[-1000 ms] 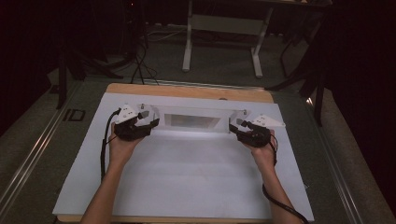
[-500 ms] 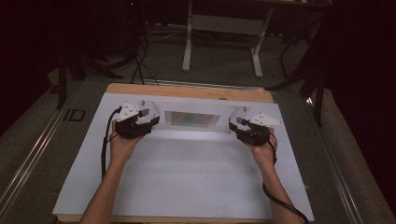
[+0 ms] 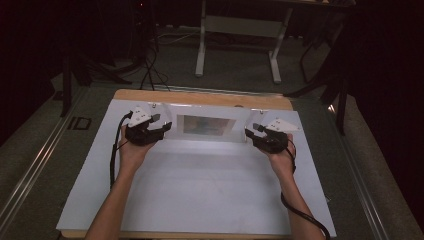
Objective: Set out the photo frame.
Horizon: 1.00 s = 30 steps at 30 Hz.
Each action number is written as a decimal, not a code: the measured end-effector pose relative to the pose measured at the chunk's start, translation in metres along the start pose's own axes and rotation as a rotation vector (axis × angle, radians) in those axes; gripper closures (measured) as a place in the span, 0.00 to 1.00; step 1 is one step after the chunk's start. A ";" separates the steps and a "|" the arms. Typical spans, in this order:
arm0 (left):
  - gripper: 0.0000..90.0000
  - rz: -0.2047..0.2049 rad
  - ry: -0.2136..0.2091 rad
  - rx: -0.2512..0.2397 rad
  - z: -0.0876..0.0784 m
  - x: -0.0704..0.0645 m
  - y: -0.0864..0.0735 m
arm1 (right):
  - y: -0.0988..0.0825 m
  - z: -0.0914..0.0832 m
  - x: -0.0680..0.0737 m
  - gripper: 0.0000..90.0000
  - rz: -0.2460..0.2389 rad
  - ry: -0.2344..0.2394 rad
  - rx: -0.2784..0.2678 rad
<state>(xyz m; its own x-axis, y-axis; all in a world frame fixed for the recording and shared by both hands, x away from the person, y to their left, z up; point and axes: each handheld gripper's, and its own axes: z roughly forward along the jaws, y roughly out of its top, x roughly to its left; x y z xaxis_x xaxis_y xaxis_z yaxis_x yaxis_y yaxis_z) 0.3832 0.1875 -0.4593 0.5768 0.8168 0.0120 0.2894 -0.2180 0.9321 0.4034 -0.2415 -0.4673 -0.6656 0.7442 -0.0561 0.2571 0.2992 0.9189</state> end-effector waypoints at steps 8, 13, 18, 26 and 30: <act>0.47 -0.009 0.016 0.002 0.003 0.000 0.002 | 0.001 0.002 -0.001 0.61 0.012 -0.011 -0.007; 0.47 -0.004 0.021 0.005 0.002 -0.001 0.003 | 0.002 0.002 -0.001 0.61 0.014 -0.012 -0.011; 0.48 0.006 0.024 0.009 0.000 -0.004 0.003 | 0.002 0.000 0.000 0.61 0.013 -0.014 -0.009; 0.50 -0.003 0.013 0.001 -0.010 -0.008 0.002 | 0.003 -0.007 0.004 0.61 0.023 -0.002 -0.001; 0.50 -0.011 0.006 0.002 -0.015 -0.010 0.000 | 0.001 -0.011 0.006 0.61 0.034 0.014 -0.012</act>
<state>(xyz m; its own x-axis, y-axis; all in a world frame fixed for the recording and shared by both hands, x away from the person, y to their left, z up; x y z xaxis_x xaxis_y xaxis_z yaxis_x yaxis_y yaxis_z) 0.3658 0.1870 -0.4536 0.5690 0.8223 0.0035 0.2972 -0.2096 0.9315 0.3918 -0.2428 -0.4623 -0.6662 0.7455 -0.0191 0.2714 0.2663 0.9249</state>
